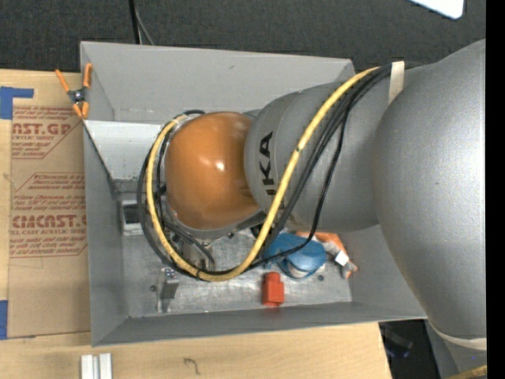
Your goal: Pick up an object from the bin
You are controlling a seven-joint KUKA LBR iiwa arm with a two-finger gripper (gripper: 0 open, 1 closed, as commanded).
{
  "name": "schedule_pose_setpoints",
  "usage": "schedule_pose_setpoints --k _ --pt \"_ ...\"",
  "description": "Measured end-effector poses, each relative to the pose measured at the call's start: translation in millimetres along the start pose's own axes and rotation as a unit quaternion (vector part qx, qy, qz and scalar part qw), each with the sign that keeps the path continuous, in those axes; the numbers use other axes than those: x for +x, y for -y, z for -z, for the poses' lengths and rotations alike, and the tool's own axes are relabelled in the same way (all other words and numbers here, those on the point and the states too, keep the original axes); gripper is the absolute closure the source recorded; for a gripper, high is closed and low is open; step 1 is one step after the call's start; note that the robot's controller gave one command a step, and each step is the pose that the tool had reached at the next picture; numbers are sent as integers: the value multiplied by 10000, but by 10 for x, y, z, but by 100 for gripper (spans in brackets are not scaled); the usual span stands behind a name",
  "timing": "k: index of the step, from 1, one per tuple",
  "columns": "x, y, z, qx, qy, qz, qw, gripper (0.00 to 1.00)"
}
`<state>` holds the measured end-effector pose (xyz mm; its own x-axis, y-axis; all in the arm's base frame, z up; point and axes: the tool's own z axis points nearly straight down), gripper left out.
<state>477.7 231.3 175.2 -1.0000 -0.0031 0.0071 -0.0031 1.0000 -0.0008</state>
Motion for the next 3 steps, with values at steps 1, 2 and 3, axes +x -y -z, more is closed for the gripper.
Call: schedule_pose_setpoints --k 1,2,3 --pt "-23 10 35 -9 35 -13 10000 0" --pt "-119 339 -555 -19 62 114 9999 0" --pt "-124 470 -905 0 42 538 9985 0"
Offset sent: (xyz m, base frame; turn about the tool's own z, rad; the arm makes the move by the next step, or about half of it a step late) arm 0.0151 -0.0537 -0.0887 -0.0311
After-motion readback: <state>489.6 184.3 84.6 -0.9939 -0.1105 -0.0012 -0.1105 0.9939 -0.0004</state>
